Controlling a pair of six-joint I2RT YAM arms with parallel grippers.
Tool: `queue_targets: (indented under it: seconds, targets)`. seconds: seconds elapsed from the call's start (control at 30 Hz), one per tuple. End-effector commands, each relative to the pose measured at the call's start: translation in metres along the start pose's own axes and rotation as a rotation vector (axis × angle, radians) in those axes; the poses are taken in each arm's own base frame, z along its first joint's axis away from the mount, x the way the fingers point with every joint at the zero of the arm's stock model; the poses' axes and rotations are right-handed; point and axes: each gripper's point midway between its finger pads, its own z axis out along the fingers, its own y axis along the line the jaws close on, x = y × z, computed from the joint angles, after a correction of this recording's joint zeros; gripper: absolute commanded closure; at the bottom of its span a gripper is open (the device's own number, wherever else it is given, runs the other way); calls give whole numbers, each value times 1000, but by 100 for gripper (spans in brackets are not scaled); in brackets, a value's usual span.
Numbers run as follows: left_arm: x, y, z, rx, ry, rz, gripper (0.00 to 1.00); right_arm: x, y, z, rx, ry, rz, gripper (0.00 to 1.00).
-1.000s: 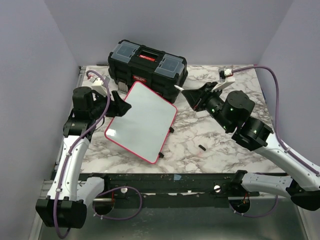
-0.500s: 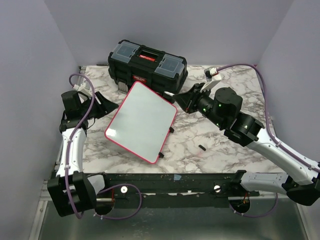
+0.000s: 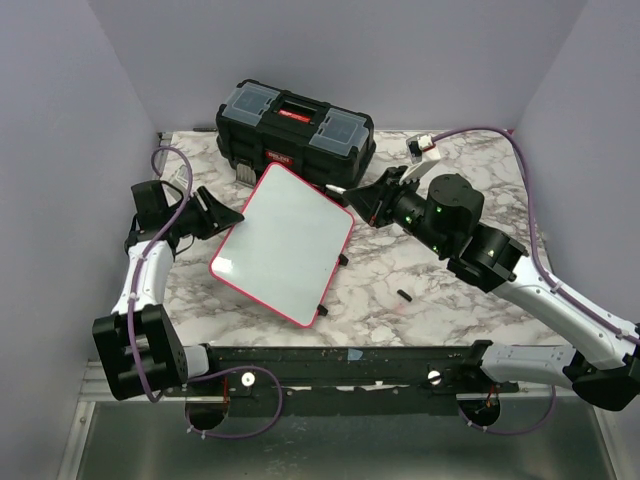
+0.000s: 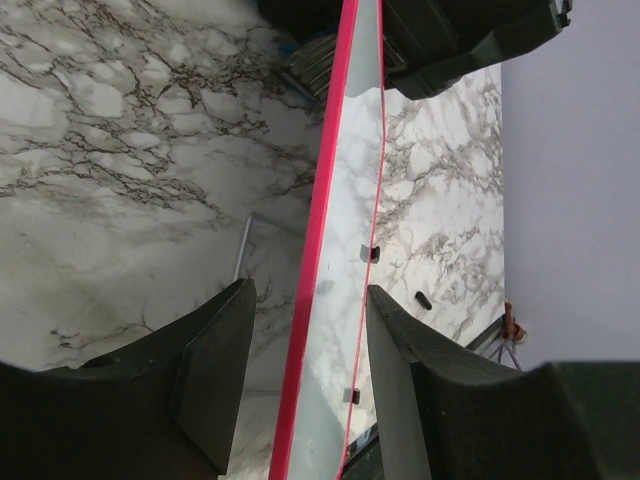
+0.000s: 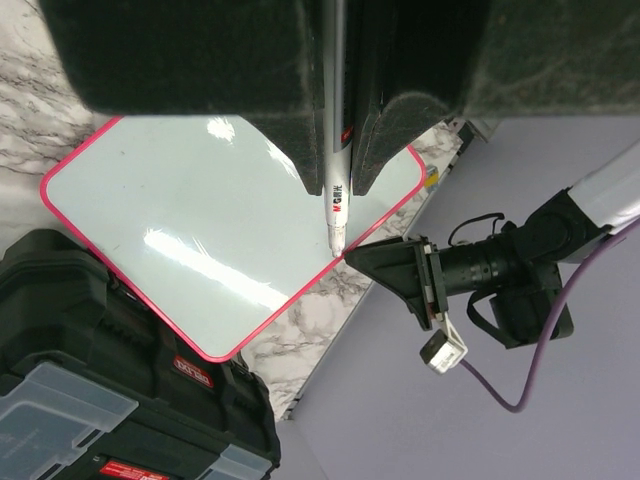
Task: Write a sentence on the whiteboard
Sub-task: Hold the whiteboard on the whiteboard stand.
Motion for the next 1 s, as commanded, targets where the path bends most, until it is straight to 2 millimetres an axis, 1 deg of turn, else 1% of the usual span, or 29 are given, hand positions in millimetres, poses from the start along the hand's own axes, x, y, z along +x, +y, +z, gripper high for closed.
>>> queue_targets:
  seconds: [0.0, 0.1, 0.3, 0.43, 0.57, 0.63, 0.7, 0.83, 0.97]
  targets:
    - [2, -11, 5, 68, 38, 13, 53, 1, 6, -7, -29, 17, -4, 99]
    - [5, -13, 8, 82, 53, 16, 55, 2, 6, -7, -31, 20, -9, 99]
    - [12, -14, 12, 88, 84, 19, 61, 6, 7, -7, -45, 28, -14, 99]
    - [14, -14, 14, 92, 94, 18, 69, 7, 8, -7, -50, 33, -13, 99]
    - [11, -17, 15, 99, 90, 29, 76, 9, 7, -7, -51, 37, -13, 99]
    - [11, -19, 14, 106, 88, 36, 82, 10, 7, -6, -49, 39, -14, 99]
    - [10, -22, 14, 111, 84, 45, 89, 13, 8, -4, -60, 49, -16, 99]
    - [9, -25, 12, 116, 77, 64, 100, 23, 14, 2, -102, 84, -41, 99]
    - [7, -29, 10, 120, 67, 85, 100, 40, 28, 6, -200, 152, -87, 99]
